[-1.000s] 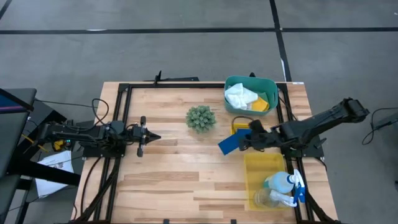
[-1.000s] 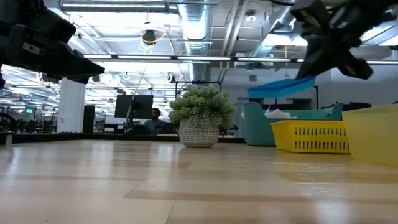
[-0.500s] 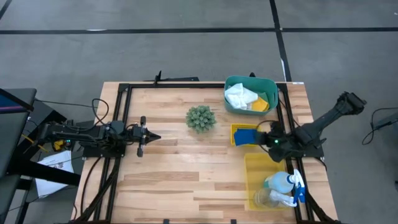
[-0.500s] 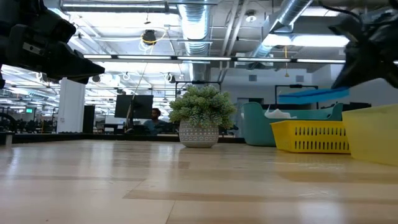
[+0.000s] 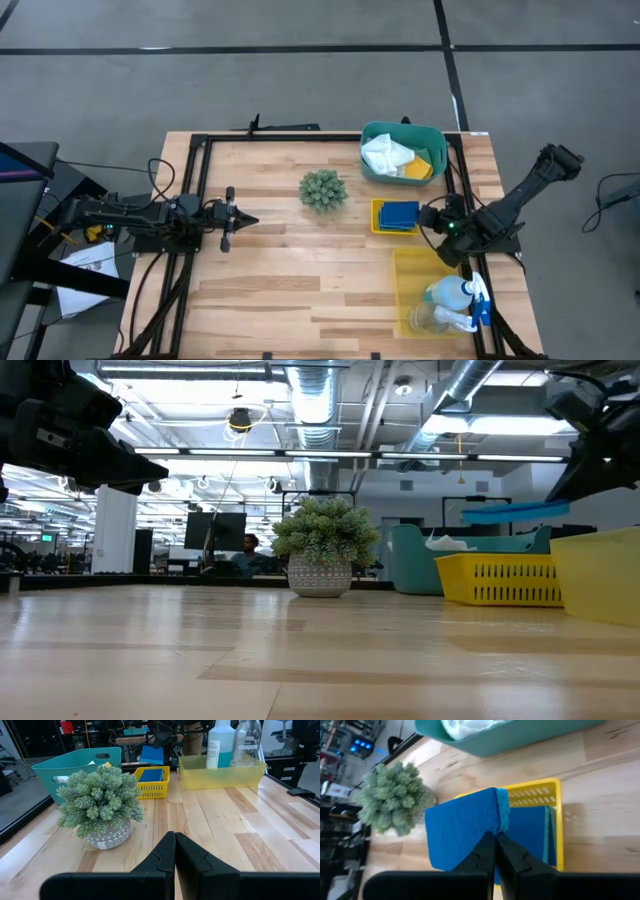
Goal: Pick & Place Kitchen Items
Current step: Put the blue sponge into the top yellow bin
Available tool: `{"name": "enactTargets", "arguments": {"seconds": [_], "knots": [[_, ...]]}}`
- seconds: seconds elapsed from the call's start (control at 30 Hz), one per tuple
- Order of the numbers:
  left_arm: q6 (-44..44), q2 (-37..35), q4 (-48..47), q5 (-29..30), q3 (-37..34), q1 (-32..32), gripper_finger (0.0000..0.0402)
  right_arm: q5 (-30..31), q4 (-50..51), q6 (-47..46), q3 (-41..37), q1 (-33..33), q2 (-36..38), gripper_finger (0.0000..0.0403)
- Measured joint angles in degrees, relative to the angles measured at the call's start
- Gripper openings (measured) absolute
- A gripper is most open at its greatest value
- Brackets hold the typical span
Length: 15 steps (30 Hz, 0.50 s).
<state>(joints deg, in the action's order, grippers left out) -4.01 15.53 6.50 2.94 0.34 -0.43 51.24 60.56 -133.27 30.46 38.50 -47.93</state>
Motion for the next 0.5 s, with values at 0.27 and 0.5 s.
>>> {"name": "enactTargets", "arguments": {"seconds": [0.27, 0.5], "knots": [[0.00, 0.00, 0.00, 0.00, 0.00, 0.02, 0.0002, -0.03, -2.51, 0.01, 0.00, -3.39, -4.16, 0.0000], [0.00, 0.00, 0.00, 0.02, 0.00, 0.00, 0.0002, -0.60, -3.74, 0.17, -0.02, -4.53, -7.68, 0.0000]]}}
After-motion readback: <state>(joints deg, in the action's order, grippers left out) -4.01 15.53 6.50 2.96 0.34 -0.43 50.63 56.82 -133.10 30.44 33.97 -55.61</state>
